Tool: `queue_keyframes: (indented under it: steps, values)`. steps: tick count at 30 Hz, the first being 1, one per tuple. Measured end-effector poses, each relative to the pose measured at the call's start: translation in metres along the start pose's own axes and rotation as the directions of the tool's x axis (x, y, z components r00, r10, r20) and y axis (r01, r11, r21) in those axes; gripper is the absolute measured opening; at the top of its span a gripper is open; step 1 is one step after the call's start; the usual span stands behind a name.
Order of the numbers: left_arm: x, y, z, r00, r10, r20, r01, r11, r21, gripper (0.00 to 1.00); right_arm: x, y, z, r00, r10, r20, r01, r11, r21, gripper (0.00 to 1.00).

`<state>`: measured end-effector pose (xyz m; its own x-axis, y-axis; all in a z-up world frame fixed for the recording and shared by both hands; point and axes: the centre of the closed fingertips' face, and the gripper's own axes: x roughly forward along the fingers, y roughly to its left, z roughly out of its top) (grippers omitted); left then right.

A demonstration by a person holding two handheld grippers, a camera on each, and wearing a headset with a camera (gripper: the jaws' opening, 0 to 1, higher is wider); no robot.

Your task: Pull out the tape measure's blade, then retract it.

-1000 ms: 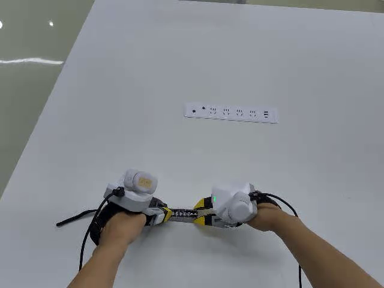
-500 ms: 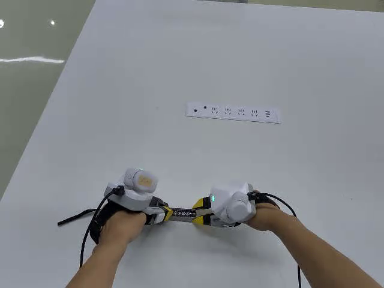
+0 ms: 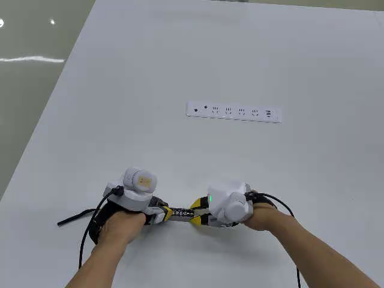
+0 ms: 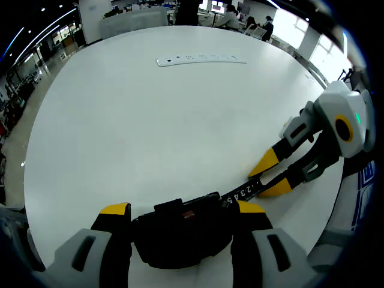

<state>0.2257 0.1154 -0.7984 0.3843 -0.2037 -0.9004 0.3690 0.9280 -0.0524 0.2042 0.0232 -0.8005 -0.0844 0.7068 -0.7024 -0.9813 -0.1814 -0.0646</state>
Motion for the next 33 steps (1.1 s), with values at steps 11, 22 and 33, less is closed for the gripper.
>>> queue_keyframes:
  steps: [11,22,33]
  values:
    - [-0.003,-0.001,0.0,1.0,0.0,0.003,0.0,1.0,0.004,0.64,0.003,0.0,0.003,1.0,0.0,0.003,0.0,1.0,-0.003,0.13]
    - [0.002,0.003,0.0,1.0,-0.006,0.005,0.006,1.0,0.002,0.64,0.008,-0.002,0.007,1.0,-0.002,0.008,0.002,1.0,-0.006,0.13]
    - [-0.002,0.001,0.0,1.0,-0.005,0.007,0.005,1.0,0.001,0.64,0.013,-0.002,0.012,0.9999,-0.004,0.015,0.004,1.0,-0.007,0.13]
